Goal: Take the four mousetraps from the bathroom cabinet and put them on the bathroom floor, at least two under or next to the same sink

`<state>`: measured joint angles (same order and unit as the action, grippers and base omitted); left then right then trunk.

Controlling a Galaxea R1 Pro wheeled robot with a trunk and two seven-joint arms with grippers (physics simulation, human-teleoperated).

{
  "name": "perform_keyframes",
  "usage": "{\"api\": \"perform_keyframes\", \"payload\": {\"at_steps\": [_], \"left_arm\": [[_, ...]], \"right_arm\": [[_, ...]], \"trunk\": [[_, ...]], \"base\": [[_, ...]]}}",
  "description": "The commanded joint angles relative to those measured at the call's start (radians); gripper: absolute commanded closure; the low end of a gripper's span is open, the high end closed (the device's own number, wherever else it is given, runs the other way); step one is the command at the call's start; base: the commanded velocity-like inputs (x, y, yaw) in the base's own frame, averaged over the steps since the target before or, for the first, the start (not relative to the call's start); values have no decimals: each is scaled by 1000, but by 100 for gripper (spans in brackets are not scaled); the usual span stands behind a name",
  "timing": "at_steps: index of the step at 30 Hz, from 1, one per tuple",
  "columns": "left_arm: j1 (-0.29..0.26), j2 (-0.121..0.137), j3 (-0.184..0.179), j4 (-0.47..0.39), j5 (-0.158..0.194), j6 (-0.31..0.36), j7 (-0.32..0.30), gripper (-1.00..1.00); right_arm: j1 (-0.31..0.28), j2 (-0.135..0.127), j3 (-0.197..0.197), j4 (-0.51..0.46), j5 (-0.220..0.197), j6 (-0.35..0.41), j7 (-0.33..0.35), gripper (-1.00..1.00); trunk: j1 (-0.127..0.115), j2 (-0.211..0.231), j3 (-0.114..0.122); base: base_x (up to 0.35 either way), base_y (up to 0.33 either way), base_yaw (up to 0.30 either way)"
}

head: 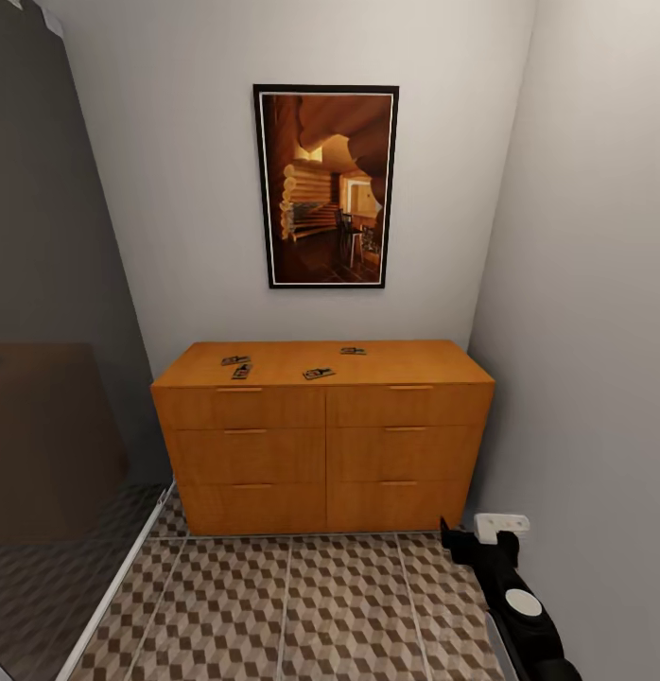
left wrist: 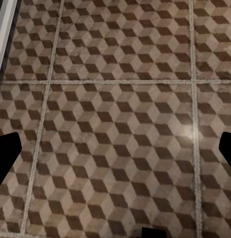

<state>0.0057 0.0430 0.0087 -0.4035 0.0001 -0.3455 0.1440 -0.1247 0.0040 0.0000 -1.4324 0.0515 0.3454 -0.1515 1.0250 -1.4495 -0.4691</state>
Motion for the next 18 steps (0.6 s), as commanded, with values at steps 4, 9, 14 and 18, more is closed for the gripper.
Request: {"api": "perform_keyframes", "payload": {"at_steps": [4, 9, 14, 18], "left_arm": [[0, 0, 0, -1, 0, -1, 2, -100], [0, 0, 0, -1, 1, -1, 1, -100], [0, 0, 0, 1, 1, -1, 1, -100], [0, 0, 0, 7, 1, -1, 1, -100]], "right_arm": [[-57, -1, 0, -9, 5, 62, -1, -100], [-130, -2, 0, -13, 4, 125, -1, -100], [-197, -2, 0, -14, 3, 183, 0, -100], [-233, -1, 0, -14, 2, 214, 1, -100]], "trunk": [[0, -1, -1], [0, -1, -1], [0, -1, -1], [0, -1, -1]], "base": [[0, 0, 0], [0, 0, 0], [0, 0, 0], [0, 0, 0]]}}
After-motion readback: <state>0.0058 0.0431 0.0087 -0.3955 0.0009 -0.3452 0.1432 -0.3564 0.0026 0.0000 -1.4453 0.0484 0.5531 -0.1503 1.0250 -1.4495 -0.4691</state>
